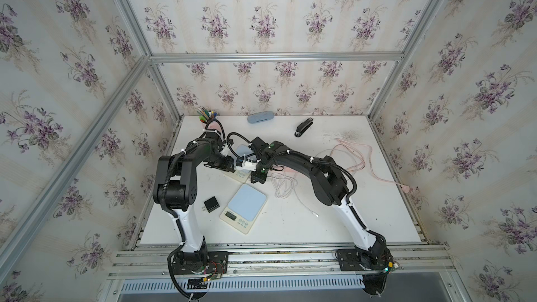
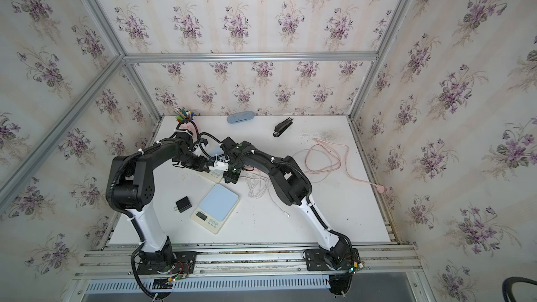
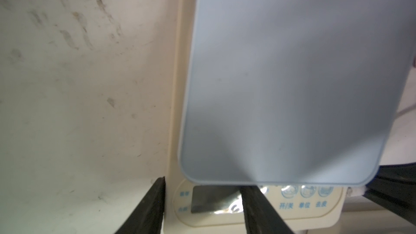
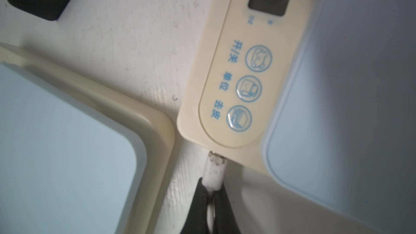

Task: Charge the electronic scale
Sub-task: Insert the charging cable into the electronic scale.

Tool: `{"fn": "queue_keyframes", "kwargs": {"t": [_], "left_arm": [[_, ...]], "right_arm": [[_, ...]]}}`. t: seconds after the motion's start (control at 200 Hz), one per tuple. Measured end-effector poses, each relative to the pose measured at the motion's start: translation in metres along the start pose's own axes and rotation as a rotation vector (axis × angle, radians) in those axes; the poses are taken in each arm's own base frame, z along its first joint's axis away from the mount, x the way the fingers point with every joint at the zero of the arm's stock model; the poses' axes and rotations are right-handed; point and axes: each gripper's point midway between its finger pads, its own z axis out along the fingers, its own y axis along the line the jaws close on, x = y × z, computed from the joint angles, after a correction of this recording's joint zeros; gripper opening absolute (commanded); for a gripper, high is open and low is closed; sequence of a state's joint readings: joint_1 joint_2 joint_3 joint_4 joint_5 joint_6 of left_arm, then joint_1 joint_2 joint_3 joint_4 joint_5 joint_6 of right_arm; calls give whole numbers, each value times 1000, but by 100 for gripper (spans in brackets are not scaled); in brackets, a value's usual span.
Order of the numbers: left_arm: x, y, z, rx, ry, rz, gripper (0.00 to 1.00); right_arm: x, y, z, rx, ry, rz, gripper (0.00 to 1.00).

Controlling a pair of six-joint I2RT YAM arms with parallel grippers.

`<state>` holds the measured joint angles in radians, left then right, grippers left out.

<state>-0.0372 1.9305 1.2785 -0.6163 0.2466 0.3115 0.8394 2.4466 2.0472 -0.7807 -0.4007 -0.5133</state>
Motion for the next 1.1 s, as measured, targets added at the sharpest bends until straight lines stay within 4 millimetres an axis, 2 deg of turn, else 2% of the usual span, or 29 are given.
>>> {"fn": "queue_keyframes", "kwargs": {"t": [0.23,0.375,0.719,1.099], "left_arm": [[5,-1,1,-3,0,-15,51],[7,-2,-1,-23,-6,-22,51],[10,-6,-3,-59,-15,-7,49],[12,-7,0,-62,-32,-63,46]], "right_arm": [[-1,-7,-3,70,3,130,0],[-6,-9,-12,84,17,162,0],[2,4,2,-35,88,148,0],[2,4,1,-15,101,252,0]]}}
